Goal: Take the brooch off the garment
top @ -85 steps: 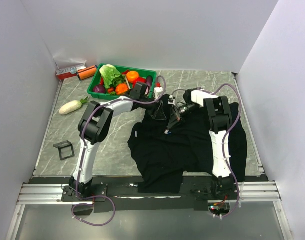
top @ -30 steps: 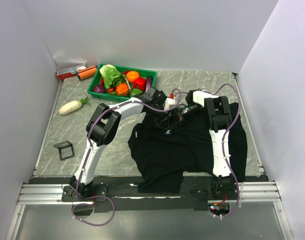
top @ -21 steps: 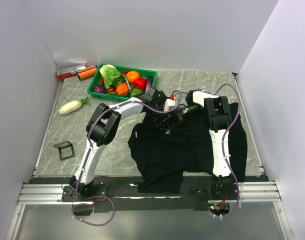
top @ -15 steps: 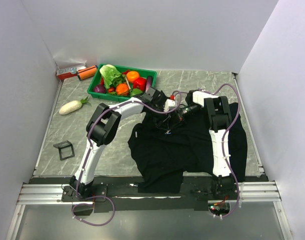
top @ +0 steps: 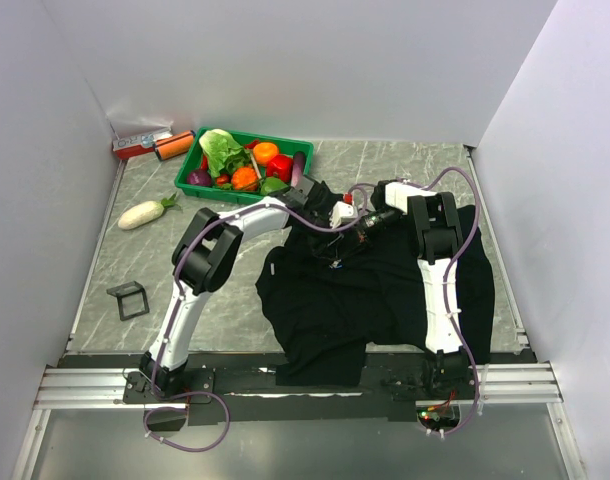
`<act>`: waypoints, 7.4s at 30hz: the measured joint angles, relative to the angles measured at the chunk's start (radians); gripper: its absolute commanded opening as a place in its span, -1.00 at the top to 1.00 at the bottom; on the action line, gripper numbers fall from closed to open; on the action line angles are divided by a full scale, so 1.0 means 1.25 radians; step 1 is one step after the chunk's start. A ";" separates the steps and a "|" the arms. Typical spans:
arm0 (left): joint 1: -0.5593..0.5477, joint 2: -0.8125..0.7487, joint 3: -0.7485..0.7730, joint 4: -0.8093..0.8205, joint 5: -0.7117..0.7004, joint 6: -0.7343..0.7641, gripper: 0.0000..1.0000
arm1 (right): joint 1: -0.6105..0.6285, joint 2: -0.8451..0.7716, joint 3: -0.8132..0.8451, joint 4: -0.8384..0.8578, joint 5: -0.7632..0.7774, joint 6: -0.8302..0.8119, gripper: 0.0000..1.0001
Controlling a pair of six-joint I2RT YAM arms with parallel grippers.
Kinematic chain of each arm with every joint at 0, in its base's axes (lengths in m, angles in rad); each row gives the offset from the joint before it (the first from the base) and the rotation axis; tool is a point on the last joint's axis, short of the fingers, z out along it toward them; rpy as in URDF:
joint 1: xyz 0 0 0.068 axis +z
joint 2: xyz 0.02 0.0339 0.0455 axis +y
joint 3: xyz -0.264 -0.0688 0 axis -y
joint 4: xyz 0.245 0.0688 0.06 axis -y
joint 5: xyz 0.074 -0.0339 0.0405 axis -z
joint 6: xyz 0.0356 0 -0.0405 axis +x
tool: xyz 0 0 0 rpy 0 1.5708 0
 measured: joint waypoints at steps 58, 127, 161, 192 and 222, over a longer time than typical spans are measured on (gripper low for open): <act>-0.020 -0.032 -0.014 -0.006 -0.123 -0.071 -0.06 | -0.001 0.002 0.005 0.006 -0.005 0.011 1.00; -0.028 -0.149 -0.189 0.306 0.096 -0.320 -0.04 | 0.042 -0.335 0.049 -0.057 0.425 0.148 1.00; -0.005 -0.149 -0.152 0.220 0.012 -0.252 0.75 | 0.042 -0.295 0.072 -0.028 0.388 0.176 1.00; 0.031 -0.109 -0.163 0.191 0.200 -0.320 -0.27 | 0.058 -0.136 -0.081 -0.077 0.184 -0.032 1.00; -0.014 -0.029 -0.080 0.063 0.121 -0.181 -0.18 | 0.013 -0.034 -0.063 -0.099 0.074 -0.130 1.00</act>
